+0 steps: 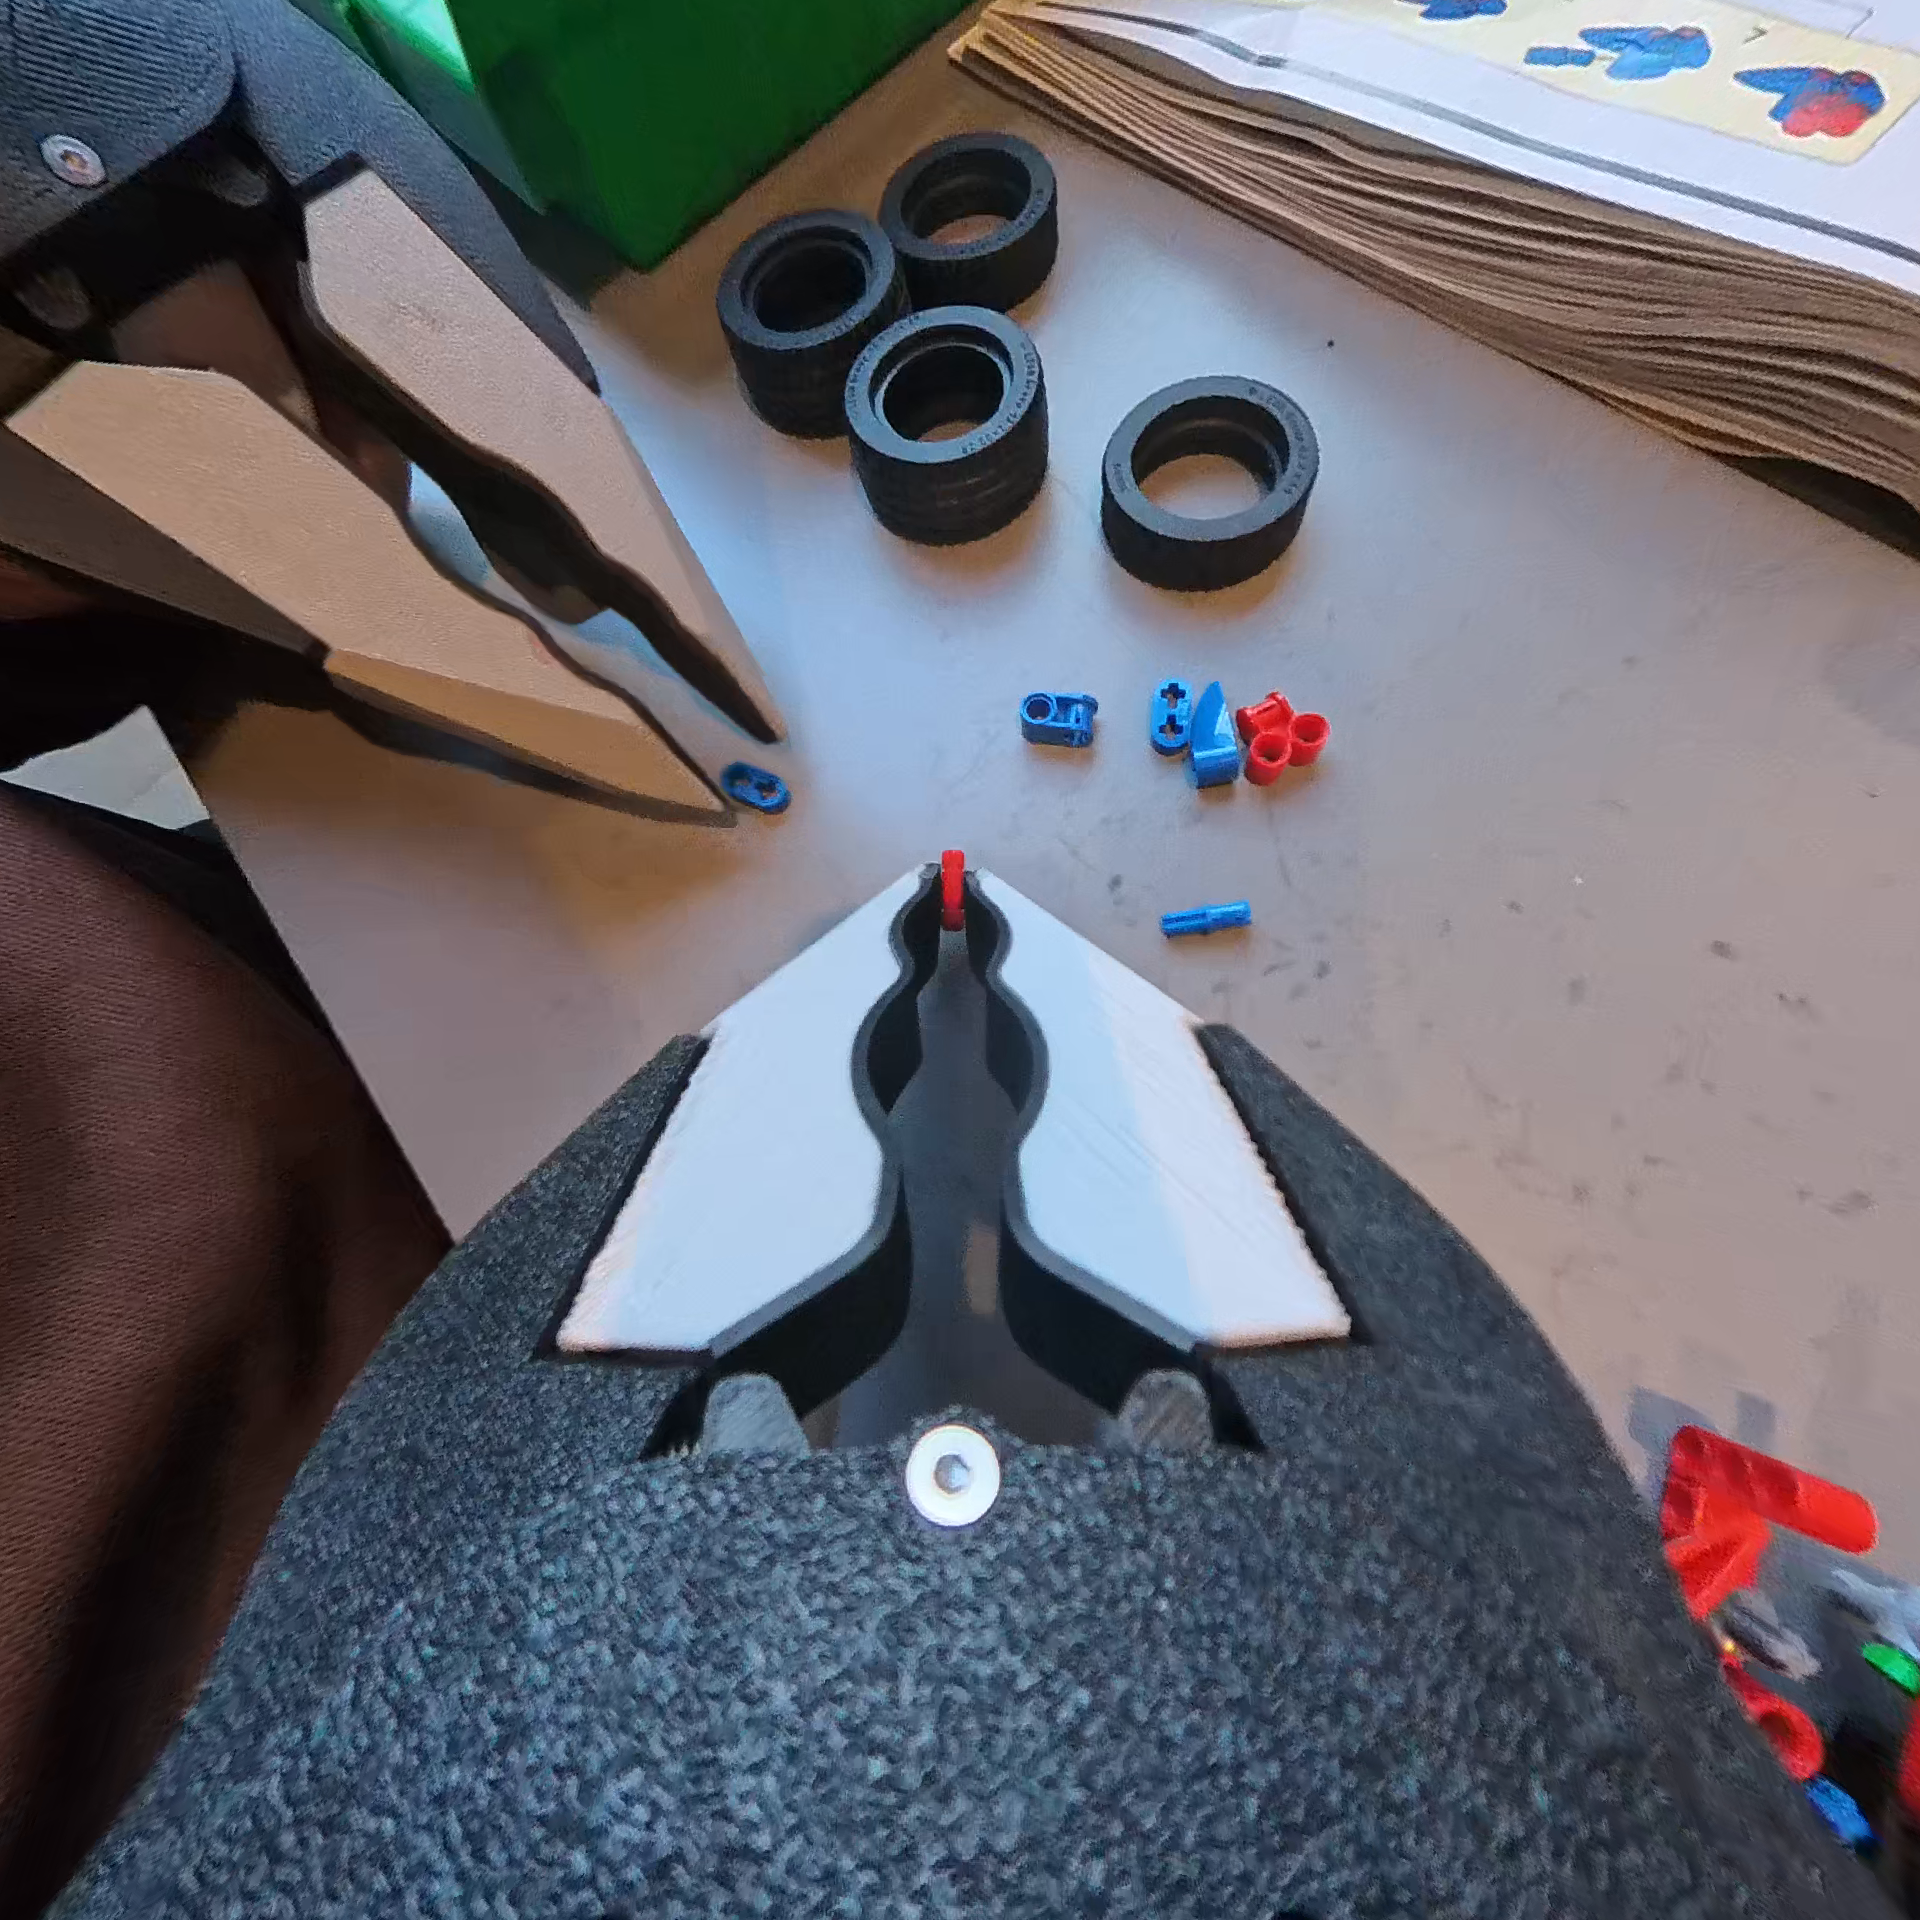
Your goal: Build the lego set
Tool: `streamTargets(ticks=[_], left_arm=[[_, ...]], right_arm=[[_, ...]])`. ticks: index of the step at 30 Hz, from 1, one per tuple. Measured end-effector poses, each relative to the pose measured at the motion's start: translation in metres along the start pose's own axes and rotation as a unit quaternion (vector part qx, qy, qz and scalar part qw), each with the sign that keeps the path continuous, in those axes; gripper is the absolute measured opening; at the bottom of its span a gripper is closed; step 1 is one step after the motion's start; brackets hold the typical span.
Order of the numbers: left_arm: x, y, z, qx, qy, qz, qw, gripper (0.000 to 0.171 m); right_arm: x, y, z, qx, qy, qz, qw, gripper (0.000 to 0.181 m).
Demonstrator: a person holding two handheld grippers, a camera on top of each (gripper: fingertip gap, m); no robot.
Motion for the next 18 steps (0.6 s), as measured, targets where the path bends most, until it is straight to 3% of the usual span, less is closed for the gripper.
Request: streamTargets(ticks=[6,10,13,18], left_arm=[[-0.011,0.004,0.009,0.028,-0.043,0.041,0.998,0.025],[-0.010,0.005,0.005,0.129,0.026,0.033,0.991,0.021],[-0.014,0.013,0.013,0.224,0.068,0.062,0.970,0.014],[-0.009,0.016,0.026,0.318,0.077,0.059,0.943,0.011]], right_arm=[[-0.002,0.001,-0.010,0.018,0.049,0.009,0.999,0.004],[-0.007,0.006,-0.018,0.052,0.113,0.018,0.992,0.004],[-0.010,0.007,-0.020,0.089,0.151,0.022,0.984,0.004],[-0.017,0.009,-0.024,0.134,0.207,0.028,0.969,0.003]])
Point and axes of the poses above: each gripper's, where its closed fingertips meet, x out along the fingers, y out of its top, z = x × y across the jaws, the point moved 5 cm from there along -x, back along the fingers, and after that the axes turned 1 degree about -y, right-handed, at the moved point
